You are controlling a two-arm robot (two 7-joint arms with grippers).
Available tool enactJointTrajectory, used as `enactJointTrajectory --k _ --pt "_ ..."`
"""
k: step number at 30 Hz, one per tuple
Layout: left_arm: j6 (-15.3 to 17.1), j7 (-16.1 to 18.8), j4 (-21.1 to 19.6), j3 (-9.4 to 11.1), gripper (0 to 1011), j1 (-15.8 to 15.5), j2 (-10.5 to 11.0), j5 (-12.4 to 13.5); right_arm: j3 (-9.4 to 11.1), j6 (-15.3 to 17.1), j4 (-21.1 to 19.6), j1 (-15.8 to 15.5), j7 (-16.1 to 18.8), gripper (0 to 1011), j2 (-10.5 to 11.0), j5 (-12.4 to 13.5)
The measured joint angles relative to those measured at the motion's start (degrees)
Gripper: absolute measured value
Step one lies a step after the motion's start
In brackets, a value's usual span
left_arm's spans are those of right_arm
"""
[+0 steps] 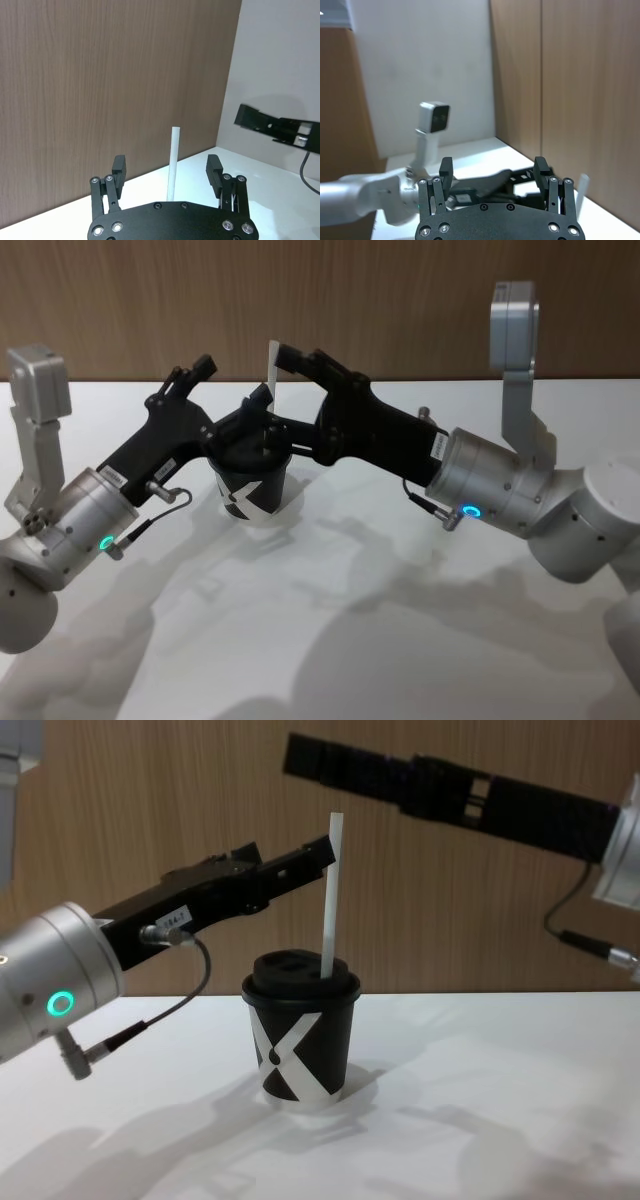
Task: Pick up the straw with one hand, pass it to the other hand, and insert it into the cup.
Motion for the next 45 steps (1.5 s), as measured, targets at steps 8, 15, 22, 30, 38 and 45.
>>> enactJointTrajectory --k 8,15,22,30,38,45 --pt "-0.09 -0.84 -1.88 -0.69 1003 2.20 1.48 -1.39 1.50 0.44 -2.93 -3.09 -5.65 1001 2.35 -2.40" --pt "-0.68 -2.84 -2.84 -1.03 1003 3.55 2.50 -3.05 3.30 0.42 -6.35 -6.50 -9.71 1001 4.36 -3.79" --pt "-1.83 -5.83 -4.22 -1.23 1003 5.51 3.67 -5.30 5.49 0.32 -11.30 -11.26 -13.68 1001 7.12 -5.01" --pt "-2.71 -7.67 -5.21 -1.28 1003 6.80 4.42 -6.63 6.81 0.21 -14.31 -14.12 -16.02 1001 8.82 -5.73" --pt "-3.20 -8.73 -5.78 -1.29 1003 7.58 4.84 -7.42 7.48 0.18 -15.81 -15.56 -17.23 1001 9.69 -6.10" --pt "-3.41 -9.22 -6.03 -1.29 1003 7.92 5.03 -7.77 7.76 0.15 -16.42 -16.17 -17.70 1001 10.03 -6.22"
